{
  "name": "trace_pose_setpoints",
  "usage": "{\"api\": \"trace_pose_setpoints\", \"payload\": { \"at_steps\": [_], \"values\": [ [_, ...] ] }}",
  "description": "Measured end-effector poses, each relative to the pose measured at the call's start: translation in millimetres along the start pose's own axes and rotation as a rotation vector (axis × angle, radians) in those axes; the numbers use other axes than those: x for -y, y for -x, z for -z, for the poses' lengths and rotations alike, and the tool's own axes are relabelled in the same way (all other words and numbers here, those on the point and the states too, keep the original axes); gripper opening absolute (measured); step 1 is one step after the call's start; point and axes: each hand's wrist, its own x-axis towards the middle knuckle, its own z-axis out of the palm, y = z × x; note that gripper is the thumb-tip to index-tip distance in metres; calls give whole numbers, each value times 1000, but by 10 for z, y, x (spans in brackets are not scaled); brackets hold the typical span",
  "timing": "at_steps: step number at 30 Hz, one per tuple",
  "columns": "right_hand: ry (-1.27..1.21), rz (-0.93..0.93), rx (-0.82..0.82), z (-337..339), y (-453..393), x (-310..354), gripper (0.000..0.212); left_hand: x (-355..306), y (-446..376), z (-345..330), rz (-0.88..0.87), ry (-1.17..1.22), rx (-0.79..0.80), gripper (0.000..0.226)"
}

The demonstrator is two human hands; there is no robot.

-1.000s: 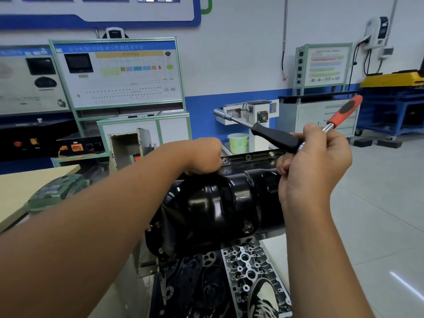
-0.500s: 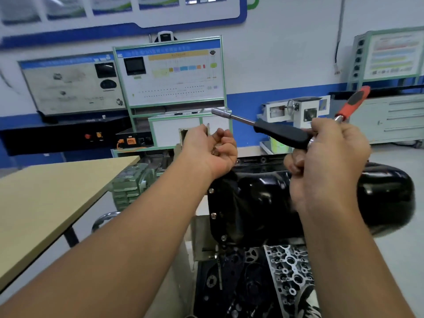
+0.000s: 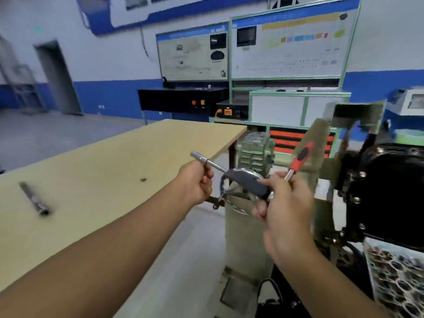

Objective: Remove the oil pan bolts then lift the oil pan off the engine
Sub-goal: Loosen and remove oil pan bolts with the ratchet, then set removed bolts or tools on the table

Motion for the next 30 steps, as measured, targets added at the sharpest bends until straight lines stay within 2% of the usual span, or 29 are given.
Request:
{"api": "trace_pose_setpoints", "payload": {
  "at_steps": [4, 8, 11, 13, 15, 20, 26, 30],
  "values": [
    [-40, -129, 55, -408, 338, -606, 7, -298, -152, 948, -257, -32, -361, 30],
    [-64, -188, 26, -722, 468, -977, 9, -445, -333, 1685, -552, -484, -531, 29],
    [-48, -209, -8, -822, 432, -1131, 7, -372, -513, 2014, -656, -832, -524, 18],
    [-34, -200, -48, -838, 364, -1194, 6, -323, -639, 2121, -690, -1055, -476, 19],
    [-26, -183, -69, -857, 281, -1235, 4, -320, -716, 2157, -712, -1165, -452, 24],
    [-10, -193, -53, -984, 152, -1329, 9, -355, -798, 2249, -640, -1076, -462, 28],
    [-14, -207, -62, -1066, 89, -1385, 11, -393, -836, 2331, -579, -896, -463, 45],
    [-22, -191, -53, -989, 55, -1308, 12, -390, -826, 2385, -533, -689, -425, 54]
  ]
}}
